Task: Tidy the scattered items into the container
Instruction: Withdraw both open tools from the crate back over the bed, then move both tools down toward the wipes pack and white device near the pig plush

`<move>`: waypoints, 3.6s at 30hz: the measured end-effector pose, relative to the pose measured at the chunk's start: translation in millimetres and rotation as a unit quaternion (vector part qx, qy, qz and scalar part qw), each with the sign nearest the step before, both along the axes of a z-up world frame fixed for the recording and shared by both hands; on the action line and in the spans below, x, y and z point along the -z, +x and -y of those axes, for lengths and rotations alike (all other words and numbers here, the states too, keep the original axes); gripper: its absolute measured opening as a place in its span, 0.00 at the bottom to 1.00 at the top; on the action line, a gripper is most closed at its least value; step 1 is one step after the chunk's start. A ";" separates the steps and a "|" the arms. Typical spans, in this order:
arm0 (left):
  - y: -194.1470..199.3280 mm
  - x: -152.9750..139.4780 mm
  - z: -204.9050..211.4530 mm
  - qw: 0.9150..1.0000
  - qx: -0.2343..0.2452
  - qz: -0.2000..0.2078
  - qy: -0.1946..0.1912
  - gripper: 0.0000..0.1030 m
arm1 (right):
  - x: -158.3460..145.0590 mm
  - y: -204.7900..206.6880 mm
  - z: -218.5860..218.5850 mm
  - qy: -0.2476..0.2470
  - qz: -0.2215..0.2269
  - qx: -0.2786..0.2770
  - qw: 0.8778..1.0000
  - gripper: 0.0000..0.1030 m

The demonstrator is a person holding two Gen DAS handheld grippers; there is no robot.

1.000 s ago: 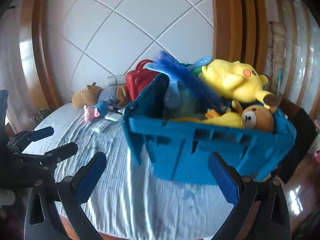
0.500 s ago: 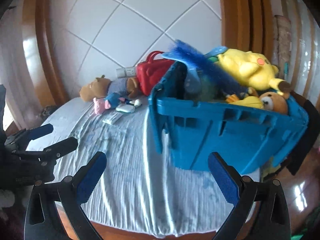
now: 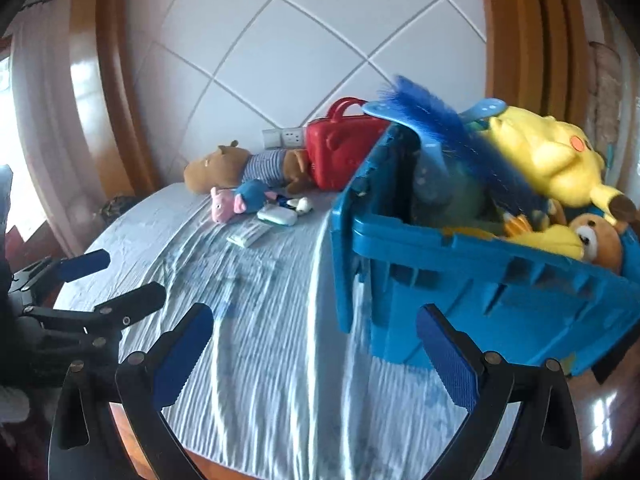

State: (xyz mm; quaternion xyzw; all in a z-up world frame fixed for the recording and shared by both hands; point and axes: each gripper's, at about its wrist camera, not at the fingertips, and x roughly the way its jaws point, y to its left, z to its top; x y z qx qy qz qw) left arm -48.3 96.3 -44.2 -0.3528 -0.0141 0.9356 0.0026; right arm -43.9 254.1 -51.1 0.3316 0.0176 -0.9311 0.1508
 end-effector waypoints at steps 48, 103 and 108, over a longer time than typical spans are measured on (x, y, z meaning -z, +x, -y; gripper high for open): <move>7.1 32.0 204.1 0.999 -0.003 0.030 0.011 0.94 | 27.8 -8.8 202.1 0.030 0.030 0.008 0.999 0.99; -427.3 265.6 216.4 0.982 -0.008 0.187 0.035 0.60 | 246.5 -481.3 239.3 0.021 0.166 -0.082 0.982 0.69; -427.7 263.6 233.9 0.983 -0.019 0.182 0.021 0.60 | 254.4 -487.0 257.9 0.051 0.138 -0.097 0.984 0.71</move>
